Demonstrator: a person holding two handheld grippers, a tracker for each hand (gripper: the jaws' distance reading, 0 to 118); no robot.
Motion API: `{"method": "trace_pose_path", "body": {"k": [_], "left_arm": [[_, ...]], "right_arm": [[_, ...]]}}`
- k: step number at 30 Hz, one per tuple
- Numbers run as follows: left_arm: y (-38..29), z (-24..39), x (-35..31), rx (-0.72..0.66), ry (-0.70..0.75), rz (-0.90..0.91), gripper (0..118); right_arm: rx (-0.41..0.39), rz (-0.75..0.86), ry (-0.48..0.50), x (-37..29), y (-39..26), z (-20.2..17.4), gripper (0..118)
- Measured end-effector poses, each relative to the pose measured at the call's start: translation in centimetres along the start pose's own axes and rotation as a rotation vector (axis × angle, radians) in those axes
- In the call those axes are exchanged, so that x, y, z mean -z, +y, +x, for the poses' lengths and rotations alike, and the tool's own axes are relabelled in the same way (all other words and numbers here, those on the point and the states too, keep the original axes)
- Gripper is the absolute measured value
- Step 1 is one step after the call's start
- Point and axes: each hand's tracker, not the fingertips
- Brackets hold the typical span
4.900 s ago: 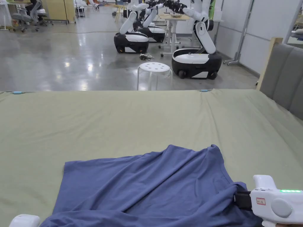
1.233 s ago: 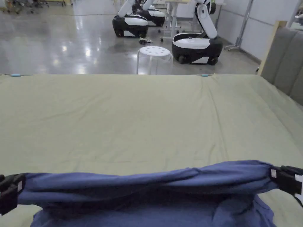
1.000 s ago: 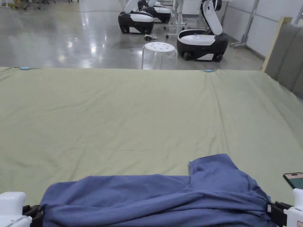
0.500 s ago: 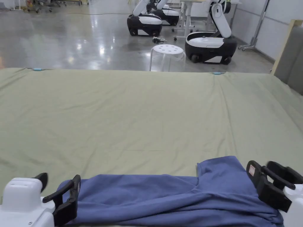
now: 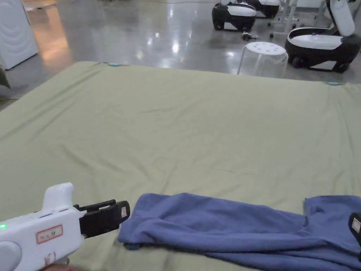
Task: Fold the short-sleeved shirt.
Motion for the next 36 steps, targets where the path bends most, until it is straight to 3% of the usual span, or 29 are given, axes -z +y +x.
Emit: {"method": "trace_pose_path", "body": {"k": [4, 7, 9, 11, 14, 16, 17, 18, 19, 20, 21, 22, 23, 28, 32, 36], "left_arm": [[-0.2, -8.4, 3.8, -0.37, -0.27, -0.157, 85], [-0.9, -11.3, 8.3, -0.414, -0.266, -0.236, 84], [-1.1, -12.0, 10.5, -0.566, -0.502, -0.179, 84], [-0.9, -11.2, 13.4, -0.678, -0.603, -0.22, 84], [-1.1, -8.3, 16.9, -0.533, -0.649, -0.296, 84], [-1.2, -6.9, 18.4, -0.532, -0.651, -0.312, 82], [-1.3, -5.8, 18.2, -0.479, -0.605, -0.312, 68], [-0.8, -5.1, 17.8, -0.43, -0.55, -0.321, 33], [-0.5, -4.5, 17.6, -0.37, -0.425, -0.338, 7], [-0.7, -3.7, 17.4, -0.297, -0.224, -0.337, 7], [-1.2, -4.6, 17.1, -0.312, -0.187, -0.32, 7], [-1.0, -4.4, 16.5, -0.369, -0.317, -0.287, 7], [-0.5, -3.7, 15.6, -0.389, -0.222, -0.281, 7], [2.9, -2.0, 10.4, -0.213, 0.056, -0.066, 7], [5.5, -0.6, 8.1, -0.024, 0.363, -0.05, 7], [4.7, 4.9, 7.8, 0.106, 0.424, -0.007, 7]], "right_arm": [[0.008, -0.035, -0.005, 0.5, -0.8, -0.9, 0], [0.021, -0.058, -0.013, 0.9, -1.1, -1.5, 0], [0.021, -0.066, -0.018, 1.1, -0.9, -1.9, 0], [0.024, -0.075, -0.021, 1.4, -0.8, -2.1, 1], [0.033, -0.078, -0.029, 1.9, -0.6, -2.5, 1], [0.045, -0.08, -0.027, 2.1, -0.4, -2.8, 1], [0.049, -0.078, -0.025, 2.2, -0.3, -3.0, 1], [0.051, -0.078, -0.023, 2.2, -0.3, -3.2, 1], [0.051, -0.075, -0.022, 2.2, -0.3, -3.3, 1], [0.051, -0.072, -0.017, 2.2, -0.3, -3.4, 1], [0.05, -0.071, -0.011, 2.2, -0.3, -3.6, 1], [0.049, -0.069, -0.005, 2.3, -0.3, -3.8, 1], [0.046, -0.069, 0.0, 2.2, -0.3, -3.9, 1], [0.049, -0.048, 0.025, 1.5, -0.2, -4.0, 1], [0.034, -0.023, 0.043, 0.7, -0.3, -3.9, 1], [0.042, 0.001, 0.063, -0.1, -0.5, -3.6, 1]]}}
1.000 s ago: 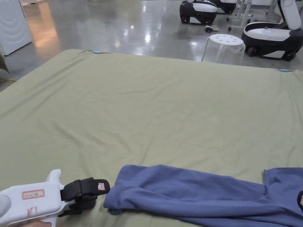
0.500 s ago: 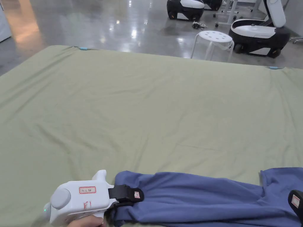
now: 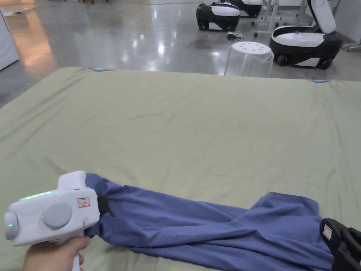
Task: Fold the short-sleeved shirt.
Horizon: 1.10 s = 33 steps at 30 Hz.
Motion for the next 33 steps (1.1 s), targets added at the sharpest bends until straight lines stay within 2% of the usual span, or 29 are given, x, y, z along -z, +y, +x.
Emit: {"method": "trace_pose_path", "body": {"k": [4, 8, 10, 11, 12, 13, 16, 18, 19, 21, 23, 25, 27, 29, 30, 31, 33], "left_arm": [[-1.1, 8.5, -0.5, 0.074, -0.109, 0.03, 7], [-4.8, 16.9, 4.1, 0.17, -0.185, -0.098, 7], [-6.9, 18.9, 6.7, 0.24, -0.145, -0.161, 8], [-7.7, 19.0, 7.4, 0.251, -0.149, -0.189, 12], [-8.2, 18.7, 7.8, 0.259, -0.145, -0.194, 21], [-8.4, 18.1, 8.0, 0.259, -0.153, -0.18, 35], [-6.9, 17.5, 6.4, 0.223, -0.28, -0.187, 44], [-5.1, 16.5, 3.2, 0.224, -0.385, -0.12, 68], [-4.3, 15.8, 1.7, 0.194, -0.431, -0.052, 74], [-2.8, 13.7, -1.2, 0.105, -0.477, 0.079, 74], [-2.0, 11.8, -2.4, 0.037, -0.462, 0.122, 74], [-2.0, 10.4, -2.2, 0.016, -0.405, 0.134, 73], [-2.6, 9.5, -0.6, 0.01, -0.369, 0.031, 68], [-4.0, 10.1, 1.3, 0.024, -0.389, -0.054, 24], [-4.8, 10.8, 2.0, 0.03, -0.388, -0.065, 10], [-5.6, 11.9, 2.9, 0.053, -0.369, -0.078, 9], [-7.2, 14.1, 4.7, 0.077, -0.428, -0.143, 10]], "right_arm": [[0.022, 0.013, 0.018, -0.7, -0.3, 0.6, 1], [0.035, 0.028, 0.008, -2.0, -0.7, 1.9, 1], [0.053, 0.032, -0.002, -2.7, -0.9, 2.7, 1], [0.055, 0.031, -0.02, -3.0, -0.9, 3.1, 1], [0.052, 0.027, -0.039, -3.3, -1.0, 3.4, 1], [0.047, 0.028, -0.045, -3.6, -1.0, 3.6, 1], [0.048, 0.036, -0.047, -4.2, -1.1, 4.1, 1], [0.054, 0.038, -0.046, -4.4, -1.1, 4.3, 1], [0.058, 0.041, -0.043, -4.5, -1.1, 4.3, 1], [0.069, 0.042, -0.036, -4.5, -1.2, 4.3, 1], [0.081, 0.042, -0.03, -4.4, -1.4, 4.2, 1], [0.091, 0.036, -0.022, -4.2, -1.7, 4.1, 1], [0.099, 0.027, -0.011, -3.9, -1.9, 4.0, 1], [0.103, 0.019, -0.004, -3.7, -2.1, 4.0, 1], [0.102, 0.015, -0.003, -3.7, -2.2, 4.0, 1], [0.102, 0.011, -0.002, -3.6, -2.2, 4.0, 1], [0.104, 0.007, -0.004, -3.6, -2.3, 4.2, 1]]}}
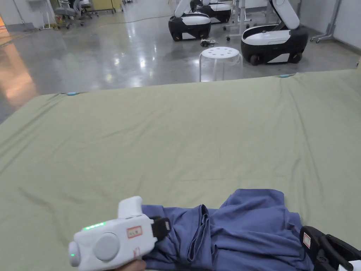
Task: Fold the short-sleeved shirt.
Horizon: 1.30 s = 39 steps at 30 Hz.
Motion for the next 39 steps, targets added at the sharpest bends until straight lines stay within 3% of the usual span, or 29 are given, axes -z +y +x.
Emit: {"method": "trace_pose_path", "body": {"k": [5, 7, 13, 16, 17, 18, 19, 20, 27, 31, 34, 39], "left_arm": [[-2.6, 5.0, 5.9, 0.071, -0.07, -0.13, 9], [-3.0, 6.0, 6.3, 0.085, -0.038, -0.1, 10], [-1.8, 4.2, 0.5, 0.151, 0.026, 0.023, 9], [-1.2, 3.0, -2.2, 0.136, -0.026, 0.064, 9], [-1.0, 2.6, -3.2, 0.121, -0.045, 0.097, 16], [-0.7, 2.1, -4.1, 0.118, -0.037, 0.112, 37], [-0.2, 1.0, -5.4, 0.097, -0.064, 0.151, 70], [0.3, -0.1, -6.5, 0.058, -0.087, 0.174, 84], [2.9, -11.8, -10.1, -0.18, -0.142, 0.107, 84], [1.6, -19.2, -6.4, -0.506, -0.405, -0.067, 84], [0.0, -20.6, -2.5, -0.613, -0.541, -0.149, 83], [-0.5, -17.2, 3.1, -0.605, -0.695, -0.157, 82]], "right_arm": [[0.017, 0.0, -0.03, -0.4, 0.2, 1.0, 1], [0.024, -0.001, -0.037, -0.4, 0.4, 1.4, 1], [0.004, -0.002, -0.026, 0.2, 0.6, 0.7, 1], [-0.002, -0.022, 0.009, 1.3, 0.2, -0.3, 1], [0.006, -0.032, 0.026, 1.6, 0.0, -0.7, 1], [0.013, -0.036, 0.038, 1.9, -0.2, -1.1, 1], [0.021, -0.042, 0.053, 2.0, -0.3, -1.6, 1], [0.023, -0.046, 0.06, 2.1, -0.4, -1.9, 1], [-0.005, -0.087, 0.074, 3.2, -1.1, -3.4, 1], [-0.004, -0.107, 0.072, 4.1, -1.2, -3.9, 1], [-0.024, -0.121, 0.068, 4.5, -1.1, -4.3, 1], [-0.032, -0.142, 0.053, 5.2, -0.9, -4.6, 1]]}}
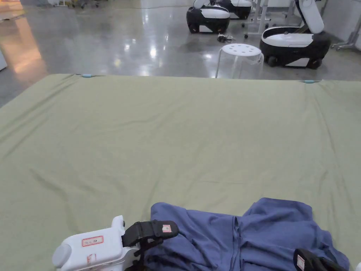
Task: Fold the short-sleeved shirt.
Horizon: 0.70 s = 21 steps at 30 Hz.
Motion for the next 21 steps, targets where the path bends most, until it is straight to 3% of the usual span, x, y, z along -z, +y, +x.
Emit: {"method": "trace_pose_path", "body": {"k": [3, 4, 5, 7, 12, 15, 17, 21], "left_arm": [[-0.2, 1.0, 2.2, 0.059, 0.104, 0.019, 59], [-0.2, 1.3, 2.4, 0.047, 0.227, 0.041, 49], [-0.7, 1.5, 2.6, 0.043, 0.376, 0.063, 16], [-1.3, 2.4, 1.8, 0.058, 0.257, 0.08, 14], [-2.0, 7.8, -2.3, 0.304, 0.572, 0.302, 14], [-1.8, 10.5, -3.5, 0.409, 0.763, 0.346, 14], [-2.4, 12.2, -2.5, 0.481, 0.828, 0.333, 14], [-7.3, 17.6, 4.2, 0.786, 0.907, 0.273, 14]], "right_arm": [[0.002, -0.007, -0.007, 0.1, 0.1, -0.2, 1], [-0.001, -0.007, -0.007, 0.1, 0.2, -0.3, 1], [-0.004, -0.006, -0.006, 0.0, 0.2, -0.4, 1], [-0.01, -0.004, -0.003, 0.0, 0.2, -0.5, 1], [-0.003, 0.011, 0.003, -0.6, 0.2, -0.3, 1], [-0.003, 0.017, 0.011, -0.9, -0.1, -0.2, 1], [0.004, 0.022, 0.022, -1.2, -0.4, 0.0, 1], [0.024, 0.035, 0.031, -2.0, -0.8, 0.6, 1]]}}
